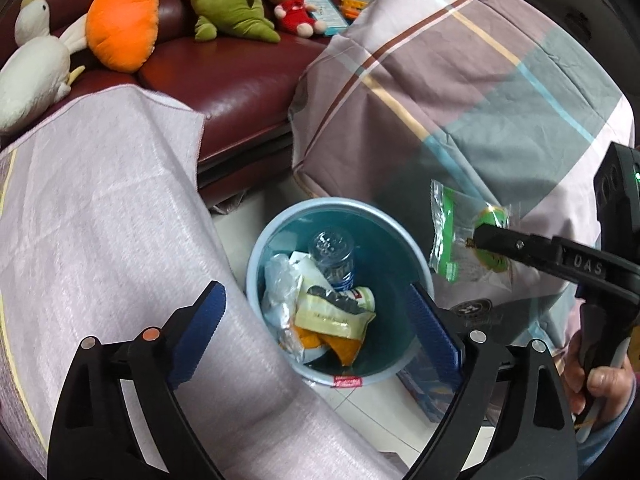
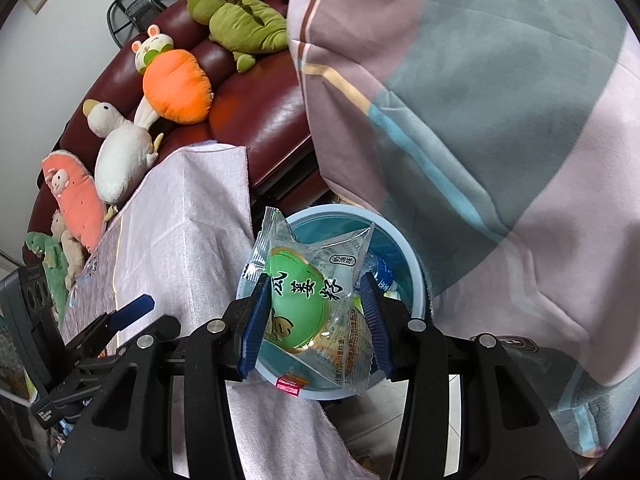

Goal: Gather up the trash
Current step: 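Carry the snack packet and plastic bag over the bin and open both tools, then move both open tools away from the bin toward the table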

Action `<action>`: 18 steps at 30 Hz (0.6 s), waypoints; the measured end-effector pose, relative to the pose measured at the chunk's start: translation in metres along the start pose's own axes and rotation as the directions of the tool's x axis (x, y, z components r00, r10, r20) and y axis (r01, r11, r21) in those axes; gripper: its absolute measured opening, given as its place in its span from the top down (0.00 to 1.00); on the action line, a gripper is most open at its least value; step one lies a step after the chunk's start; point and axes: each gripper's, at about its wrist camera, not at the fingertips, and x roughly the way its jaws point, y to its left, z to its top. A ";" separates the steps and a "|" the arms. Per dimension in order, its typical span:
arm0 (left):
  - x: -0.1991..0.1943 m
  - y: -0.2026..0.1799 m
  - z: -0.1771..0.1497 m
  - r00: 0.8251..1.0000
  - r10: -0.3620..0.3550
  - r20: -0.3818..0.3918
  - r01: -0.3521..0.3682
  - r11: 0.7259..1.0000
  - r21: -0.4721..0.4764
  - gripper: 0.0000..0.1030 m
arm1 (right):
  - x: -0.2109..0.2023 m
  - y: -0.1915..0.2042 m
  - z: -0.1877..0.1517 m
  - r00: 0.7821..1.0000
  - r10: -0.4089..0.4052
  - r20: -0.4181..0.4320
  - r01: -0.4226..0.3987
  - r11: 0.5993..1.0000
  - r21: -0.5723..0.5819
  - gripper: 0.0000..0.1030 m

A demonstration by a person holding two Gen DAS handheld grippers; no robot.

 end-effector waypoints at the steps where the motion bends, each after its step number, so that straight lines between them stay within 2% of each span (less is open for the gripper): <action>1: -0.002 0.003 -0.003 1.000 0.004 -0.001 -0.004 1.000 -0.002 0.11 | 0.001 0.002 0.000 1.000 -0.001 -0.003 0.001 1.000 -0.004 0.57; 6: -0.009 0.014 -0.012 1.000 0.006 0.000 -0.006 1.000 -0.025 0.11 | 0.009 0.013 0.001 1.000 -0.011 -0.020 0.010 1.000 -0.027 0.55; 7: -0.011 0.017 -0.014 1.000 0.008 0.001 -0.008 1.000 -0.028 0.11 | 0.012 0.016 0.001 1.000 -0.013 -0.028 0.012 0.999 -0.035 0.50; 8: -0.011 0.018 -0.015 1.000 0.010 0.001 -0.010 0.999 -0.030 0.10 | 0.015 0.019 0.001 0.999 -0.014 -0.034 0.013 0.999 -0.039 0.37; 9: -0.012 0.020 -0.016 1.000 0.010 0.001 -0.010 0.999 -0.033 0.10 | 0.016 0.022 0.001 0.999 -0.020 -0.034 0.019 0.999 -0.043 0.32; 12: -0.014 0.026 -0.020 1.000 0.008 -0.007 -0.008 0.999 -0.044 0.10 | 0.023 0.031 -0.001 0.998 -0.033 -0.050 0.030 0.998 -0.057 0.26; 18: -0.024 0.037 -0.027 1.000 0.005 0.002 -0.004 0.998 -0.066 0.10 | 0.027 0.039 -0.004 0.995 -0.078 -0.070 0.074 0.996 -0.052 0.21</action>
